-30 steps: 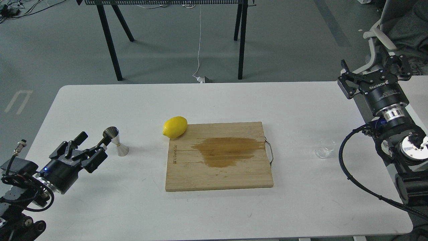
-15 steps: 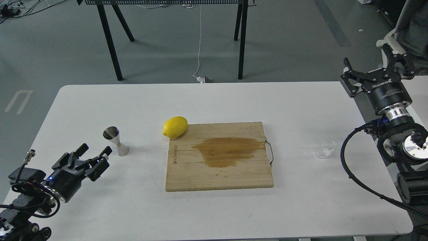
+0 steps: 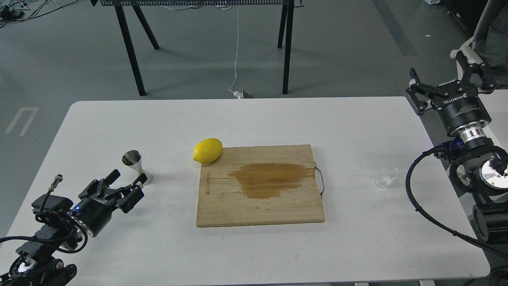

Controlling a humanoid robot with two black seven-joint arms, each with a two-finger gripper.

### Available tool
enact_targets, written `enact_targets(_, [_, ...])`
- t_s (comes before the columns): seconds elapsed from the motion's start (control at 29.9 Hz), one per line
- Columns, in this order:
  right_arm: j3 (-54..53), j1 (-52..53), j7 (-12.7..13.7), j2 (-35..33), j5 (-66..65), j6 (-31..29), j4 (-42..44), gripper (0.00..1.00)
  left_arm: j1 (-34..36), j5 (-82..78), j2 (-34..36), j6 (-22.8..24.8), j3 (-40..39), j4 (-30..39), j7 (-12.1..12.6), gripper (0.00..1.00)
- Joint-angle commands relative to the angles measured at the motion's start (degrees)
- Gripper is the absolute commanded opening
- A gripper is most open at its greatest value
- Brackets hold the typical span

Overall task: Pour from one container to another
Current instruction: 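Close the left gripper around the steel jigger, then lift the jigger off the table with the left gripper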

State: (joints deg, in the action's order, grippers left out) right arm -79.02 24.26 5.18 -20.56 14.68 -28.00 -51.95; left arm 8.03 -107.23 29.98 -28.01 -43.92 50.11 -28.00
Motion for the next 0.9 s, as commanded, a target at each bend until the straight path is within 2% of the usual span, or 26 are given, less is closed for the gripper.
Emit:
enact_targets(0.0, [0.0, 0.0, 0.0, 0.0, 0.0, 0.0, 0.0, 0.99, 1.3, 0.0, -1.1, 0.0, 0.1, -1.9, 0.0, 0.99])
enact_targets(0.23, [-0.1, 0.0, 0.0, -0.7, 0.0, 0.0, -0.1, 0.99, 4.5, 0.7, -2.6, 0.0, 3.2, -5.3, 0.0, 0.99])
enact_targets(0.87, [-0.4, -0.1, 0.0, -1.0, 0.0, 0.0, 0.0, 0.99, 9.3, 0.5, -7.1, 0.9, 3.9, -12.2, 0.0, 0.98])
